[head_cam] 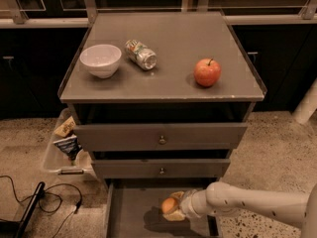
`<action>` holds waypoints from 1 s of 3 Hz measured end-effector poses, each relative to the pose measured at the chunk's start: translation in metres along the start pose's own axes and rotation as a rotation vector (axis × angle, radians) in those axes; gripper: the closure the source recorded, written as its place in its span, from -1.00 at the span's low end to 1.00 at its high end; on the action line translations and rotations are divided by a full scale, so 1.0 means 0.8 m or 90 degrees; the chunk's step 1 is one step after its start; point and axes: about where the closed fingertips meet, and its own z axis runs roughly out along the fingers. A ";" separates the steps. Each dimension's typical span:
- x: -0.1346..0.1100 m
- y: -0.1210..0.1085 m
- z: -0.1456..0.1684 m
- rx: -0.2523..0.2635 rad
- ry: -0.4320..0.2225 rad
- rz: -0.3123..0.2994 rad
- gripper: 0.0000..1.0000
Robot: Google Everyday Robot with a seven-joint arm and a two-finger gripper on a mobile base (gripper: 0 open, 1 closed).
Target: Place orange into bottom drawer
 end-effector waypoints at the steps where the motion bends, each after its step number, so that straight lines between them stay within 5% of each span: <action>1: 0.000 0.000 0.000 0.000 0.000 0.000 1.00; 2: 0.016 -0.011 0.020 0.011 0.009 0.007 1.00; 3: 0.045 -0.041 0.046 0.056 0.012 -0.015 1.00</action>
Offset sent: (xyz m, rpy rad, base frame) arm 0.0194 -0.0079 -0.0494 -0.0426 0.0021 -0.0502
